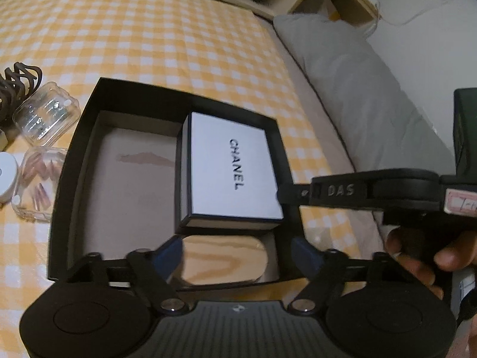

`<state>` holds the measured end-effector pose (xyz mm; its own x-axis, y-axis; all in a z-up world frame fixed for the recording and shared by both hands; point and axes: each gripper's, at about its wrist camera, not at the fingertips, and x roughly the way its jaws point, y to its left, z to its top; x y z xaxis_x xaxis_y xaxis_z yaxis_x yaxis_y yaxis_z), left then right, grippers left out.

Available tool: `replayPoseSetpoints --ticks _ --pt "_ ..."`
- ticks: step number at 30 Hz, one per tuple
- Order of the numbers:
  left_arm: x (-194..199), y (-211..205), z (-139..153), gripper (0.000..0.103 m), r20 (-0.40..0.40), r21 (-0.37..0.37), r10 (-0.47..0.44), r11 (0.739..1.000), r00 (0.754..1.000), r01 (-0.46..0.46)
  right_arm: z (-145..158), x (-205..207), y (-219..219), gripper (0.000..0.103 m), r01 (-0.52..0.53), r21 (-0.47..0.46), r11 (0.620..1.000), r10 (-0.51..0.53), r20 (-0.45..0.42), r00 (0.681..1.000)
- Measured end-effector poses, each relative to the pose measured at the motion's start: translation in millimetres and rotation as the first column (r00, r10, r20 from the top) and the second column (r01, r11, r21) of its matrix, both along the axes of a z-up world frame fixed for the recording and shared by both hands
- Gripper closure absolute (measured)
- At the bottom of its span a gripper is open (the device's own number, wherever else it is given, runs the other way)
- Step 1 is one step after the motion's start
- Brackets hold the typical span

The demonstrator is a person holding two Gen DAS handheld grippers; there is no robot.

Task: Organize rigid objects
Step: 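Lower the wooden block beside the CHANEL box and open the left tool, then move the left tool back toward the cork coaster and hair clip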

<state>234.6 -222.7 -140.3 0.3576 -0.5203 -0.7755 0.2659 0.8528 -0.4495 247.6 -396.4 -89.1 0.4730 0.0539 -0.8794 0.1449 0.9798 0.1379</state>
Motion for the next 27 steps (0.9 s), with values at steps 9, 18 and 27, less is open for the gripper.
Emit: replayPoseSetpoints --ticks 9,18,27 --pt "17.3 4.5 -13.4 0.071 -0.065 0.182 -0.080 0.979 0.995 0.090 -0.9 -0.1 0.6 0.099 0.000 -0.008 1.000 0.000 -0.001 1.000" --pt "29.2 2.9 -25.5 0.071 -0.140 0.088 -0.058 0.994 0.988 0.071 0.1 0.4 2.9 0.099 0.001 -0.011 1.000 -0.001 -0.004 1.000" --pt "23.0 0.8 -15.0 0.068 -0.082 0.114 -0.086 0.989 0.993 0.095 -1.0 1.4 3.9 0.099 0.002 -0.015 1.000 -0.002 -0.004 1.000"
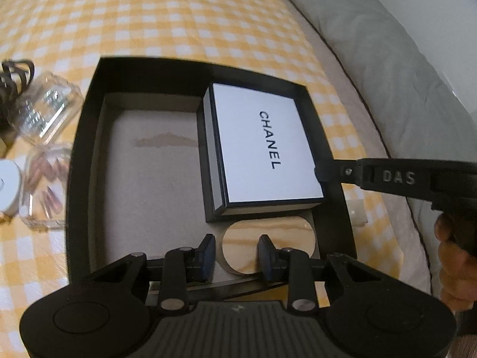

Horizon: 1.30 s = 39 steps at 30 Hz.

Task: Organize rigid objects
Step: 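Move the left tool back toward the cork coaster and hair clip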

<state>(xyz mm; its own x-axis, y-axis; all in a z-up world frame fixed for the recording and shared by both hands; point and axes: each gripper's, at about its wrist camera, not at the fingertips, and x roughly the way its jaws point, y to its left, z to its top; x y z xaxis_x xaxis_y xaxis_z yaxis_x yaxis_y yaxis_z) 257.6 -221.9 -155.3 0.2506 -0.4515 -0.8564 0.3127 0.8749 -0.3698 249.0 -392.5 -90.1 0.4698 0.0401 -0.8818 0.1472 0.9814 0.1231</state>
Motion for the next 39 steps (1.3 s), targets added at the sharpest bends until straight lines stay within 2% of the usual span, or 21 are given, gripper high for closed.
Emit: replayPoseSetpoints --ticks 2,4,6,8,12,15,18,21,28,34,39 --pt "-4.0 3.5 9.0 0.068 0.025 -0.002 -0.010 1.000 1.000 0.010 -0.1 0.9 0.4 0.099 0.002 0.001 1.000 -0.002 0.000 1.000" --pt "-9.2 8.9 21.9 0.058 0.064 -0.013 -0.028 1.000 0.998 0.029 -0.1 1.0 0.6 0.099 0.000 -0.003 1.000 0.000 0.001 1.000" --pt "-13.9 16.4 35.7 0.033 0.111 -0.024 -0.045 0.999 0.993 0.048 -0.1 1.2 0.6 0.099 -0.001 -0.007 1.000 0.001 0.001 1.000" --pt "-19.3 27.0 51.3 0.019 0.171 -0.028 -0.052 0.998 0.984 0.058 -0.1 2.2 0.1 0.099 -0.001 -0.012 1.000 0.001 0.000 1.000" --pt "-18.4 50.1 73.0 0.007 0.243 -0.016 -0.054 0.998 0.969 0.060 0.3 1.7 2.2 0.099 0.000 -0.012 1.000 0.000 0.001 1.000" --pt "-9.9 75.1 78.9 0.004 0.282 -0.014 -0.037 0.999 0.959 0.043 0.0 1.7 2.8 0.099 -0.001 -0.016 1.000 0.001 0.001 1.000" --pt "2.9 108.9 77.5 0.002 0.322 -0.011 0.019 1.000 0.947 -0.016 0.3 2.3 3.4 0.099 -0.002 -0.021 1.000 0.002 0.000 1.000" --pt "19.9 145.5 69.5 0.001 0.313 -0.024 0.078 0.997 0.946 -0.074 0.3 1.8 4.0 0.099 -0.001 -0.020 1.000 0.001 0.000 1.000" --pt "58.2 214.4 39.7 0.000 0.317 0.022 0.174 0.981 0.932 -0.191 -0.3 1.8 1.9 0.099 0.003 -0.017 1.000 -0.003 -0.001 1.000" --pt "72.4 244.5 20.1 0.000 0.408 0.115 0.093 0.982 0.908 -0.152 0.1 2.5 3.4 0.099 0.004 -0.019 1.000 -0.004 -0.002 1.000" --pt "78.1 263.2 -0.2 0.000 0.437 0.205 -0.005 0.974 0.900 -0.094 -0.2 3.0 2.9 0.099 0.002 -0.025 1.000 -0.002 -0.002 1.000"
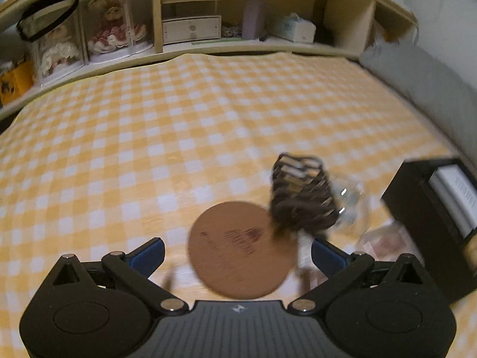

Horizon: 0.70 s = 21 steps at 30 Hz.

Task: Organize rigid objects
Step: 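Move the left tool back toward the cork coaster and hair clip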

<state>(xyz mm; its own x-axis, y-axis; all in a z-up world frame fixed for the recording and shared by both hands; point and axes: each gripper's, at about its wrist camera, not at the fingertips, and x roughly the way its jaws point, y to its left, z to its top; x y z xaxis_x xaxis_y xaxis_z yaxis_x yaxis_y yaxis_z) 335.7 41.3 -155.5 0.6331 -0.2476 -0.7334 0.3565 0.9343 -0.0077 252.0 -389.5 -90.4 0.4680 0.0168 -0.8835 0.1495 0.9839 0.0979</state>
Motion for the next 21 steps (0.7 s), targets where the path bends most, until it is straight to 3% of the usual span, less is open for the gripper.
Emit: replayPoseSetpoints --ticks 6,10,13,16,21 --pt "5.7 9.2 -28.1 0.000 -0.029 0.102 -0.028 0.994 0.999 0.031 -0.4 -1.0 2.0 0.099 -0.007 -0.015 1.000 0.007 -0.001 1.000" --pt "6.1 11.5 -34.0 0.000 0.007 0.046 -0.041 0.998 0.999 0.041 -0.6 -0.9 1.8 0.099 -0.007 -0.019 1.000 0.007 -0.003 1.000" --pt "5.4 -0.9 -37.1 0.000 0.023 0.047 -0.100 0.994 0.995 0.099 -0.3 -0.4 3.9 0.099 -0.007 -0.017 1.000 0.007 -0.001 1.000" --pt "5.7 -14.4 -42.5 0.000 0.040 0.101 -0.142 0.985 0.989 0.137 -0.1 -0.2 4.3 0.099 -0.007 -0.017 1.000 0.007 -0.001 1.000" --pt "13.7 -20.4 -44.8 0.000 0.066 0.074 -0.114 0.991 0.991 0.109 -0.1 -0.3 3.2 0.099 -0.011 -0.022 1.000 0.011 -0.001 1.000"
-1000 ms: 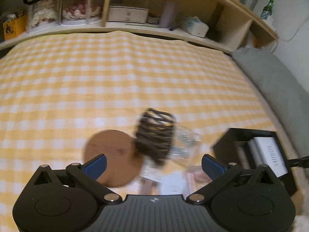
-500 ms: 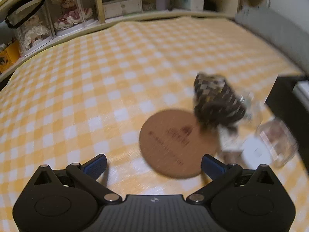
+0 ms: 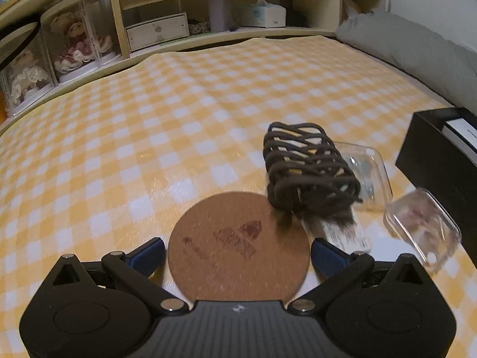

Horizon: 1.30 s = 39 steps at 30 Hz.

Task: Organize rigid objects
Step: 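Move the left tool back toward the cork coaster and hair clip, then grasp the cork coaster with the left tool and lay it on the CHANEL box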

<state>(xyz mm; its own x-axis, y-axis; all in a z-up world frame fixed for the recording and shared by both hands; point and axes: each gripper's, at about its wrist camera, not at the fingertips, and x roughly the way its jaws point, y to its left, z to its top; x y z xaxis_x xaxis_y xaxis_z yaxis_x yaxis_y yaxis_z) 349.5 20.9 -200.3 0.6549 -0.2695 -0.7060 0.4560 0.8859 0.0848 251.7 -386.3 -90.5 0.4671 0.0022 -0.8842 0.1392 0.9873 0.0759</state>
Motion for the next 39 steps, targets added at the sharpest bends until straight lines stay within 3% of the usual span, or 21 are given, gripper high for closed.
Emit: replayPoseSetpoints --ticks 10,16,23,32,39 --pt "4.8 2.3 7.2 0.004 -0.022 -0.003 0.047 0.999 0.999 -0.047 -0.3 -0.7 1.2 0.100 0.011 -0.011 1.000 -0.011 -0.004 1.000" --pt "3.1 22.0 26.3 0.004 -0.025 -0.124 0.123 0.984 0.992 -0.125 -0.1 -0.5 -1.5 0.100 0.012 -0.012 1.000 -0.012 -0.003 1.000" --pt "-11.8 17.2 65.7 0.004 0.031 -0.196 0.086 0.978 0.996 -0.078 0.4 -0.5 1.5 0.100 0.014 -0.013 1.000 -0.014 -0.002 1.000" --pt "-39.3 -35.9 100.0 0.004 0.050 -0.249 -0.028 0.968 0.998 0.039 1.7 -2.1 2.1 0.100 -0.003 -0.030 1.000 0.003 -0.011 1.000" --pt "-54.7 -110.1 101.8 0.004 -0.006 -0.327 -0.079 0.942 0.997 0.072 4.6 -16.1 6.8 0.100 -0.028 -0.029 0.999 0.028 -0.018 0.999"
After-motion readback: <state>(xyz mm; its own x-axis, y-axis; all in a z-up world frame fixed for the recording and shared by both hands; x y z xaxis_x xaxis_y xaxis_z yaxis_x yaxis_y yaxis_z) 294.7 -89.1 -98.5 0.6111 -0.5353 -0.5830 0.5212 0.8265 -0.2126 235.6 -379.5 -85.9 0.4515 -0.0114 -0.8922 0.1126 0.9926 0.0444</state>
